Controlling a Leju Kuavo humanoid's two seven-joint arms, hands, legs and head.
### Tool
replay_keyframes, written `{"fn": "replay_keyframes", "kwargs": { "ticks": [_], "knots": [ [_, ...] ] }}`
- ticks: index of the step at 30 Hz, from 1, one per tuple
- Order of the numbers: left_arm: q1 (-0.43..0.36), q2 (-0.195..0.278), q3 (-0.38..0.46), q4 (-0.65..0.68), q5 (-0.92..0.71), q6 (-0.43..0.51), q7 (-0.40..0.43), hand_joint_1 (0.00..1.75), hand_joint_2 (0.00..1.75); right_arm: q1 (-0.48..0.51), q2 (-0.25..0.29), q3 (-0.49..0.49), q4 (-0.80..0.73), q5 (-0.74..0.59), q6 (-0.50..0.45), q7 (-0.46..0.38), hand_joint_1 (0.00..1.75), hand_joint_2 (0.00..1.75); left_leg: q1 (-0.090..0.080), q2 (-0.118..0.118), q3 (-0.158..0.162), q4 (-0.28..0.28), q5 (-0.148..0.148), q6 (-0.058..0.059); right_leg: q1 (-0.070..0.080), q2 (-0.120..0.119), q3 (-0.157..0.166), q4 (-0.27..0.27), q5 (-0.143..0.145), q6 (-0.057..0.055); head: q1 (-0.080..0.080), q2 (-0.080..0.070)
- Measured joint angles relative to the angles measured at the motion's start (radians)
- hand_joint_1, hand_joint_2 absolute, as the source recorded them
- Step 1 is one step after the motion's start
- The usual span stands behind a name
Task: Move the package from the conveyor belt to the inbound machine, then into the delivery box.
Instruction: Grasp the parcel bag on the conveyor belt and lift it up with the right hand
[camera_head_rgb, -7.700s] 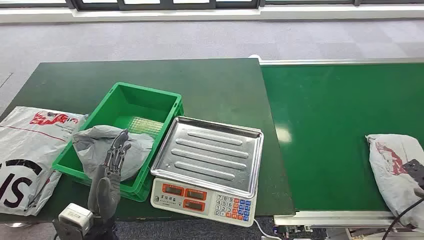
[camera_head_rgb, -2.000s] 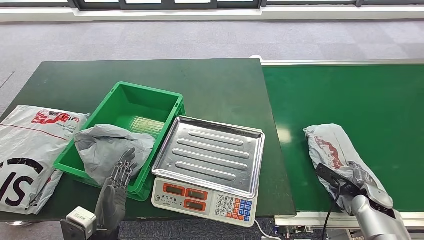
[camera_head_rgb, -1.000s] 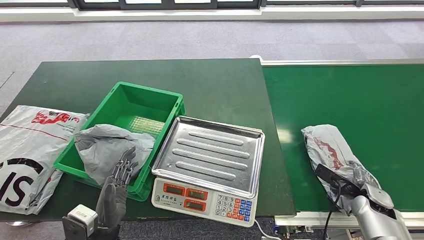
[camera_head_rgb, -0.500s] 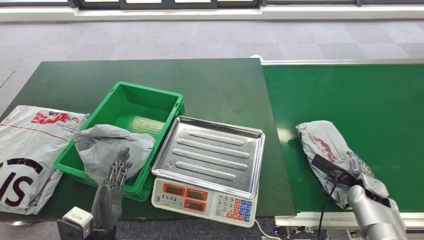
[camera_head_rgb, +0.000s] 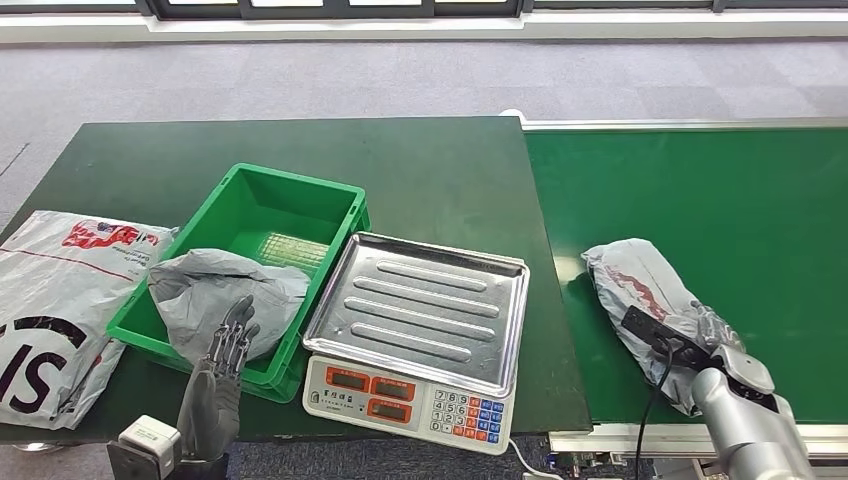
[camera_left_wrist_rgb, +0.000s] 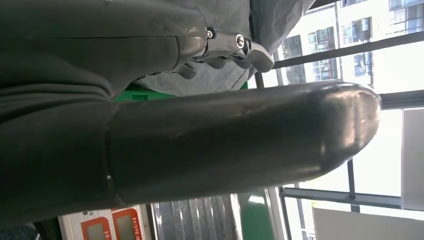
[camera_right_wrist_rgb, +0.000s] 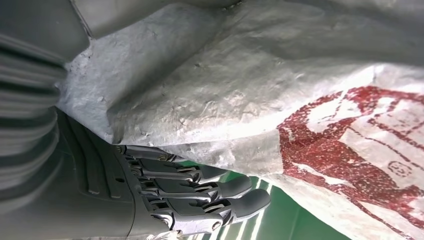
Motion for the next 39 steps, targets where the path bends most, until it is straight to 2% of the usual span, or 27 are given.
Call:
{"fn": "replay_keyframes", "kwargs": {
  "ticks": [39],
  "knots": [
    [-0.026, -0.005, 0.022, 0.026, 0.020, -0.031, -0.004, 0.00, 0.00, 0.016, 0.037, 0.000, 0.003, 0.003, -0.014, 0.012, 0.00, 1.75, 0.000, 0.000, 0.000, 0.000, 0.000, 0.000, 0.000, 0.000, 0.000, 0.000, 0.000, 0.000, 0.000, 0.000]
  ]
}}
